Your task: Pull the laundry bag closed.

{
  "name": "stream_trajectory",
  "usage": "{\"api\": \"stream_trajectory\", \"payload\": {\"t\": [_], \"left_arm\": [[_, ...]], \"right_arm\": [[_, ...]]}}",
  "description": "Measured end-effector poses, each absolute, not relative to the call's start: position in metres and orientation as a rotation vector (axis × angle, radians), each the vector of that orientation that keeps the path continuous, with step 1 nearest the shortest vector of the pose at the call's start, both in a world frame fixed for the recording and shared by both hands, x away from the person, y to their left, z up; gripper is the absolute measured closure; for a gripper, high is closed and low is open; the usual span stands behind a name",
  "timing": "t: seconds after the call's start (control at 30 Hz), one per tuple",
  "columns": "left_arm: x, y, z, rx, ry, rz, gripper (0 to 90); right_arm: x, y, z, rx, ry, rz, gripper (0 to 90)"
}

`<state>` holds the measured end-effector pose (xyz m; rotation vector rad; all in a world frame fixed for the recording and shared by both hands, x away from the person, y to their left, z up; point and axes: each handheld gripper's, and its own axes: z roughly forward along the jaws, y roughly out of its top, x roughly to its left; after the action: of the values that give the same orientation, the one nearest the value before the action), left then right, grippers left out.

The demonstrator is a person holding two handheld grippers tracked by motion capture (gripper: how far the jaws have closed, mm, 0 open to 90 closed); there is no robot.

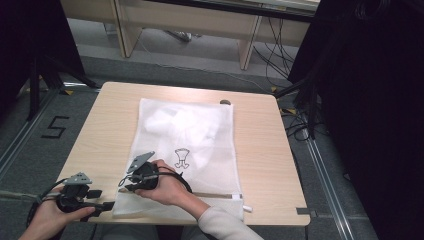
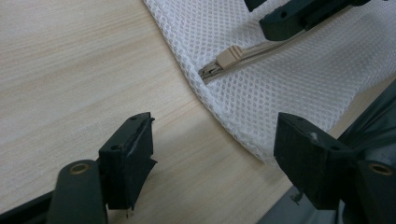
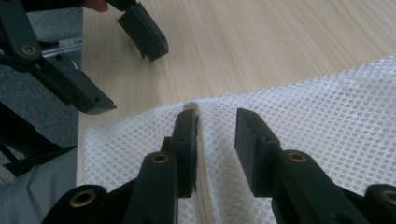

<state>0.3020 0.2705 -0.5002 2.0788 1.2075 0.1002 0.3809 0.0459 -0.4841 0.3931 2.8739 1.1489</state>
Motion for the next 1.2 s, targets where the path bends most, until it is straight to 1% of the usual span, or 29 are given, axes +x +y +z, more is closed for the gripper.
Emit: {"api": "stream_trajectory", "payload": {"t": [0.17,0.2,0.47,0.53,0.63,0.7,0.97,1.07,1.2], "left_arm": [[0.302,0.270,-0.501,2.061,1.205,0.111,28.0],[0.302,0.270,-0.500,2.081,1.209,0.104,28.0],[0.302,0.270,-0.500,2.078,1.203,0.101,28.0],[0.302,0.269,-0.502,2.048,1.205,0.121,28.0],[0.302,0.271,-0.500,2.080,1.199,0.100,28.0],[0.302,0.270,-0.502,2.056,1.197,0.117,28.0],[0.302,0.269,-0.502,2.050,1.206,0.121,28.0],[0.303,0.270,-0.500,2.082,1.198,0.096,28.0],[0.302,0.270,-0.500,2.081,1.203,0.095,28.1]], "right_arm": [[0.380,0.049,-0.486,0.376,2.880,1.109,72.7],[0.380,0.049,-0.487,0.389,2.882,1.114,72.9],[0.380,0.057,-0.491,0.387,2.901,1.102,71.7],[0.380,0.059,-0.492,0.373,2.912,1.107,71.4],[0.380,0.062,-0.494,0.367,2.916,1.113,71.4],[0.380,0.064,-0.495,0.365,2.914,1.111,71.6],[0.381,0.067,-0.497,0.353,2.917,1.086,75.2],[0.378,0.069,-0.498,0.386,2.931,1.092,76.5],[0.380,0.069,-0.498,0.338,2.921,1.083,79.0]]}}
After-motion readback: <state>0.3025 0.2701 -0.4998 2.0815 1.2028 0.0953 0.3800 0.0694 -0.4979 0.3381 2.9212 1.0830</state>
